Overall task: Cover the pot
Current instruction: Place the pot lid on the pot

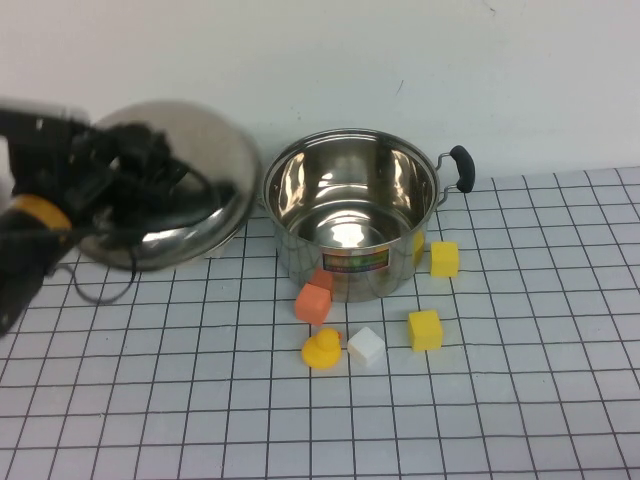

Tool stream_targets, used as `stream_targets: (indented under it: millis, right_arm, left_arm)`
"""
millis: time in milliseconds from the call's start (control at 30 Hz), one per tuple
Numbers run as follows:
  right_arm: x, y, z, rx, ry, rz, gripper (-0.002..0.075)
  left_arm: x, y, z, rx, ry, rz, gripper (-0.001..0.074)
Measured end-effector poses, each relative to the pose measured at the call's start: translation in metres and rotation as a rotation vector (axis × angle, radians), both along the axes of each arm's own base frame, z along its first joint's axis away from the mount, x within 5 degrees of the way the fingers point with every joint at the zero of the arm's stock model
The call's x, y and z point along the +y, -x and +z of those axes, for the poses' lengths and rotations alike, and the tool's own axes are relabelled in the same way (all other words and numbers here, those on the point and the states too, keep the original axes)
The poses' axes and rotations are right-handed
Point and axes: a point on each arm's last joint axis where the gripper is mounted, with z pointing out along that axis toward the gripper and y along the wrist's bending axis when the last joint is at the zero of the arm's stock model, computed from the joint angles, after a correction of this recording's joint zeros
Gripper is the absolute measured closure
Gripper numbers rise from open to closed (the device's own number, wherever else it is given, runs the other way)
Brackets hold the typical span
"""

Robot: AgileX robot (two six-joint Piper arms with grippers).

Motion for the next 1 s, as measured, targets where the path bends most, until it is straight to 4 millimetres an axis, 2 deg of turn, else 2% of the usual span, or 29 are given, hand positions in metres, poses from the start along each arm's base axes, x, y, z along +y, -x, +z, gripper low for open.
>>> stream_targets:
  millis: [100, 200, 333, 533, 700, 1000]
  right_arm:
    - [0.000, 0.000, 0.000, 0.000, 0.000, 0.000, 0.0717]
    - [0.000, 0.000, 0.000, 0.000, 0.000, 0.000, 0.0717]
    - [0.000, 0.000, 0.000, 0.000, 0.000, 0.000, 0.0717]
    - [0.000, 0.000, 0.000, 0.000, 0.000, 0.000, 0.0717]
    - [0.000, 0.000, 0.000, 0.000, 0.000, 0.000, 0.0717]
    - [0.000, 0.000, 0.000, 0.000, 0.000, 0.000, 0.0717]
  left_arm:
    - [-0.016, -0.011, 0.018, -0.020, 0.036, -0.108, 0.0405]
    - [-0.040, -0.027, 0.025, 0.001, 0.021, -0.168, 0.0405]
    - [-0.081, -0.050, 0.025, 0.025, -0.035, -0.233, 0.0405]
    - [-0.125, -0.078, 0.012, 0.030, -0.100, -0.306, 0.0405]
    - [-0.144, -0.102, -0.002, 0.046, -0.096, -0.316, 0.0405]
    - [-0.156, -0.133, -0.032, 0.120, -0.067, -0.321, 0.0405]
